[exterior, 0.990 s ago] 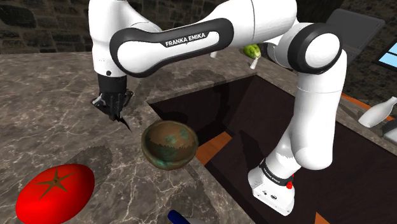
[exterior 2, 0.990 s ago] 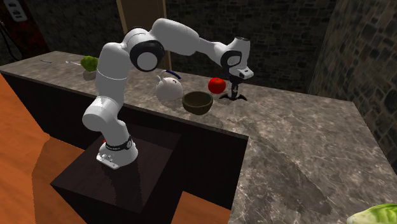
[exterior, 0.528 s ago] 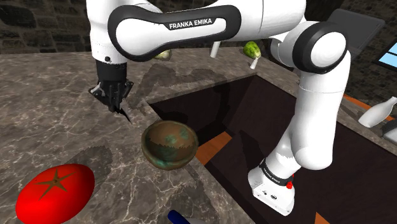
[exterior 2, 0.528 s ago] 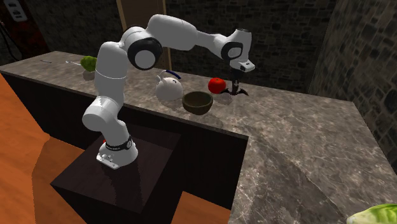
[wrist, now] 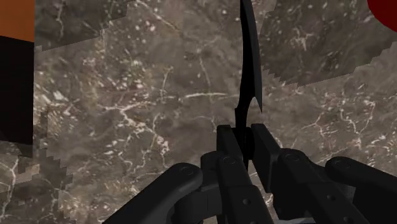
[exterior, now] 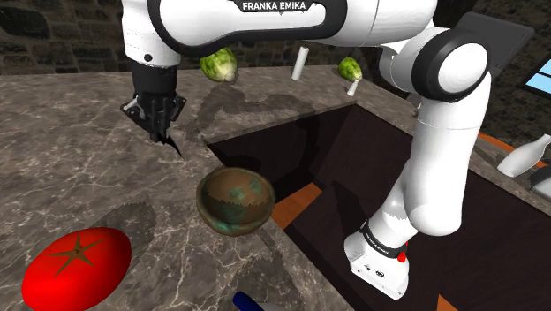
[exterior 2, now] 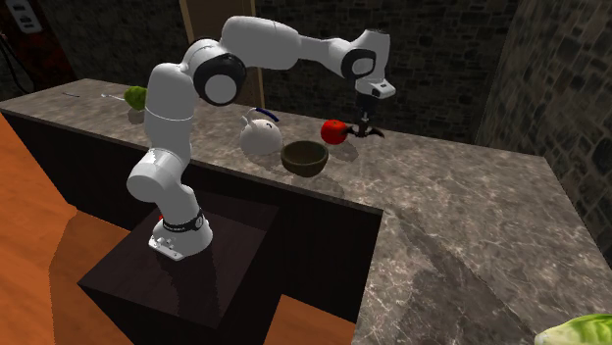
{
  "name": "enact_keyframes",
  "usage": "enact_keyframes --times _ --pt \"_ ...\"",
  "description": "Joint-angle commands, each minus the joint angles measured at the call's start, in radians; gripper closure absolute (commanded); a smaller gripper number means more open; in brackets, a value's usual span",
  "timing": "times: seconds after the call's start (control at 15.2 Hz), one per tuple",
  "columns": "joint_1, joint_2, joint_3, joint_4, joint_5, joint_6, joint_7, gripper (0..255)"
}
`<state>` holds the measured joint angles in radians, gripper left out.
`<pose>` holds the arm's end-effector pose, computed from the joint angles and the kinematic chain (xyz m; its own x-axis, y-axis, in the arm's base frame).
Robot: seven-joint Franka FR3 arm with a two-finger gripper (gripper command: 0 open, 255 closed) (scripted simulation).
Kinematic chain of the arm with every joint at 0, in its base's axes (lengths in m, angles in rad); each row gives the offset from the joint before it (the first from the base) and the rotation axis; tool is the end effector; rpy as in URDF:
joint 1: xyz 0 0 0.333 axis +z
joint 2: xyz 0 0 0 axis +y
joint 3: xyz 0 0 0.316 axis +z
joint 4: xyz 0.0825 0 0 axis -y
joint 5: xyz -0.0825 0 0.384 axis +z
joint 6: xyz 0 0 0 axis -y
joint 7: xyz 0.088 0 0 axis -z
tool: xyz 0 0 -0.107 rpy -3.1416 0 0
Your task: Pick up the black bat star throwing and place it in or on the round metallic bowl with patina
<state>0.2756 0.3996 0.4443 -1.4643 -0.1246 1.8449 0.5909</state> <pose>0.5400 0.4012 0.4721 0.9916 0.1291 -0.0101 0.1285 -0.9904 -0.0504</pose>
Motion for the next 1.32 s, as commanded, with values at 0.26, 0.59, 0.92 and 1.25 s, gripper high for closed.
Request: enact_keyframes --times 0.26,0.59,0.92,1.25 --pt "-0.021 -0.092 0.013 -0.087 0.035 0.001 -0.004 255" --pt "-0.062 -0.315 0.033 -0.368 0.135 0.08 -0.035 255" --pt "-0.063 -0.53 0.032 -0.598 0.241 0.116 -0.078 255" --pt "-0.031 -0.716 0.018 -0.784 0.329 0.129 -0.111 255"
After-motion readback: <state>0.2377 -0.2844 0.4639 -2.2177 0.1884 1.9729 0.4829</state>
